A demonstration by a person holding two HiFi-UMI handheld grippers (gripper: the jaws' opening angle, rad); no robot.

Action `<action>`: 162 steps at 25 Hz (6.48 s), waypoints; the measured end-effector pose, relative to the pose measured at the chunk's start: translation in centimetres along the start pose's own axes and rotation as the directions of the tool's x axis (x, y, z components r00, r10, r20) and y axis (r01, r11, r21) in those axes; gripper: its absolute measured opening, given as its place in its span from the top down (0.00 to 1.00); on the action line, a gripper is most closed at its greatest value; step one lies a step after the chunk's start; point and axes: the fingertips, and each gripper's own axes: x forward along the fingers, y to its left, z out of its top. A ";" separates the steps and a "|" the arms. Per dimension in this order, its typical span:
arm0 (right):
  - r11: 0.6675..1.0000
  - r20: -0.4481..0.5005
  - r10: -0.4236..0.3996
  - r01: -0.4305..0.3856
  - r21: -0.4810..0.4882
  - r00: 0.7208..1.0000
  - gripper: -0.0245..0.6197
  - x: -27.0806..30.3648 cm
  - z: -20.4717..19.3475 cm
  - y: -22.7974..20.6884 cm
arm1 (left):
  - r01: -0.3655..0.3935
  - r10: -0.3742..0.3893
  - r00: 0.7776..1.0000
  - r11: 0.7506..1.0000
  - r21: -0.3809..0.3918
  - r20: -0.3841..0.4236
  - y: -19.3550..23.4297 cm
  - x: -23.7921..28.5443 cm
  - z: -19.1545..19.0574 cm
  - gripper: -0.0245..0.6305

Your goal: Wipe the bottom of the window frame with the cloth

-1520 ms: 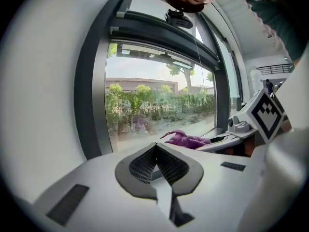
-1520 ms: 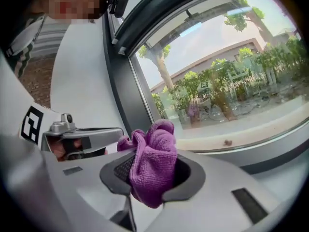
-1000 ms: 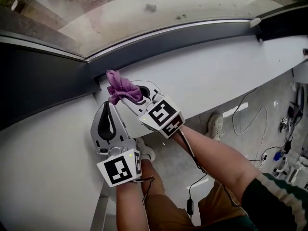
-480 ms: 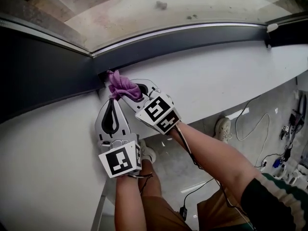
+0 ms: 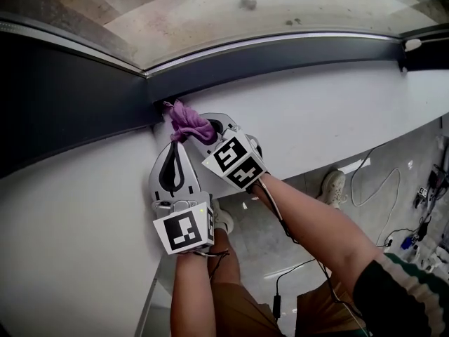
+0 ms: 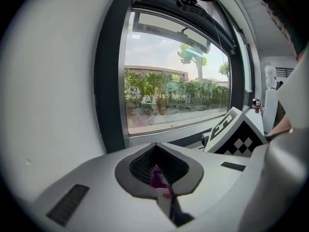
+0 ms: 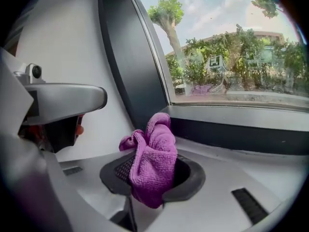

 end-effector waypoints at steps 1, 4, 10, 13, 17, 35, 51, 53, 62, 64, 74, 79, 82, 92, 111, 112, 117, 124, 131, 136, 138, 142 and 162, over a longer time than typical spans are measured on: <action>1.000 -0.007 -0.001 0.001 0.004 1.000 0.77 -0.2 -0.3 -0.1 | 0.004 -0.004 1.000 1.000 0.001 -0.005 -0.2 0.0 -0.1 0.96; 1.000 -0.023 -0.008 0.008 0.008 1.000 0.77 -0.7 -0.8 -0.6 | 0.009 -0.009 1.000 1.000 0.003 -0.014 -0.6 0.0 -0.2 0.96; 1.000 -0.036 0.016 -0.016 0.011 0.999 0.77 -1.9 -1.2 -1.3 | -0.010 0.011 1.000 1.000 0.029 -0.022 -1.9 -0.1 -0.1 0.96; 1.000 -0.033 0.009 -0.008 0.024 0.999 0.77 -2.8 -1.7 -2.4 | 0.001 0.000 1.000 0.999 0.035 -0.029 -2.7 0.2 -0.2 0.96; 0.999 -0.036 -0.020 0.022 0.039 0.999 0.77 -3.9 -2.3 -4.3 | 0.013 -0.011 0.999 0.997 0.078 -0.034 -3.9 0.7 0.0 0.96; 0.989 -0.040 -0.116 0.119 0.085 0.992 0.77 -10.7 -3.9 -11.7 | 0.097 -0.094 0.995 0.991 0.088 -0.032 -11.2 4.1 2.6 0.96; 0.975 -0.027 -0.205 0.206 0.081 0.978 0.77 -16.5 -6.0 -17.8 | 0.179 -0.175 0.983 0.979 0.100 -0.049 -19.4 7.3 3.4 0.96; 0.974 -0.027 -0.212 0.213 0.081 0.977 0.77 -17.1 -6.2 -18.4 | 0.191 -0.188 0.981 0.976 0.106 -0.038 -20.4 7.6 3.8 0.96; 0.960 -0.025 -0.267 0.268 0.086 0.963 0.77 -21.0 -7.6 -22.2 | 0.234 -0.234 0.972 0.962 0.140 -0.021 -25.3 9.5 4.8 0.96; 0.955 -0.023 -0.286 0.286 0.073 0.958 0.77 -22.0 -7.9 -23.2 | 0.242 -0.243 0.970 0.959 0.145 -0.015 -26.6 10.0 5.1 0.96; 0.939 -0.021 -0.338 0.338 0.067 0.941 0.77 -26.8 -9.8 -27.5 | 0.294 -0.296 0.955 0.942 0.163 -0.016 -32.7 11.8 6.0 0.96; 0.923 -0.023 -0.374 0.374 0.085 0.927 0.77 -29.5 -11.0 -29.9 | 0.306 -0.311 0.950 0.934 0.184 -0.004 -36.0 12.9 6.5 0.96; 0.911 -0.035 -0.400 0.401 0.091 0.916 0.77 -31.5 -12.2 -32.2 | 0.334 -0.338 0.941 0.924 0.187 -0.012 -39.1 14.1 6.6 0.96; 0.885 -0.049 -0.461 0.463 0.048 0.886 0.77 -37.5 -13.7 -37.1 | 0.384 -0.392 0.920 0.897 0.219 -0.011 -45.4 15.5 7.5 0.96; 0.839 -0.057 -0.544 0.544 -0.017 0.837 0.77 -46.7 -17.0 -46.0 | 0.491 -0.507 0.861 0.814 0.309 -0.035 -58.7 19.7 7.8 0.96; 0.836 -0.056 -0.549 0.549 -0.020 0.834 0.77 -47.4 -17.2 -46.5 | 0.495 -0.512 0.859 0.813 0.308 -0.030 -59.5 19.9 8.0 0.96; 0.811 -0.067 -0.585 0.586 -0.007 0.809 0.77 -51.0 -19.0 -49.2 | 0.523 -0.540 0.841 0.793 0.313 -0.036 -63.8 20.5 8.0 0.96; 0.763 -0.080 -0.644 0.646 0.004 0.761 0.77 -53.9 -20.5 -51.4 | 0.548 -0.566 0.823 0.774 0.317 -0.042 -66.3 20.9 7.6 0.96; 0.768 -0.081 -0.637 0.641 0.020 0.766 0.77 -54.2 -21.0 -51.1 | 0.556 -0.573 0.818 0.766 0.324 -0.049 -67.3 20.6 7.6 0.96; 0.778 -0.090 -0.625 0.628 0.016 0.776 0.77 -54.3 -21.8 -50.2 | 0.569 -0.580 0.812 0.762 0.309 -0.066 -68.0 19.9 6.8 0.96; 0.779 -0.096 -0.623 0.627 0.022 0.777 0.77 -54.3 -22.3 -49.8 | 0.578 -0.588 0.806 0.759 0.300 -0.066 -68.3 19.3 6.3 0.96; 0.775 -0.099 -0.625 0.630 0.040 0.775 0.77 -54.6 -23.1 -49.1 | 0.586 -0.595 0.801 0.756 0.293 -0.069 -68.7 18.4 5.5 0.96; 0.752 -0.152 -0.634 0.650 0.107 0.759 0.77 -59.5 -29.6 -43.5 | 0.678 -0.662 0.732 0.683 0.271 -0.162 -72.4 13.6 0.8 0.96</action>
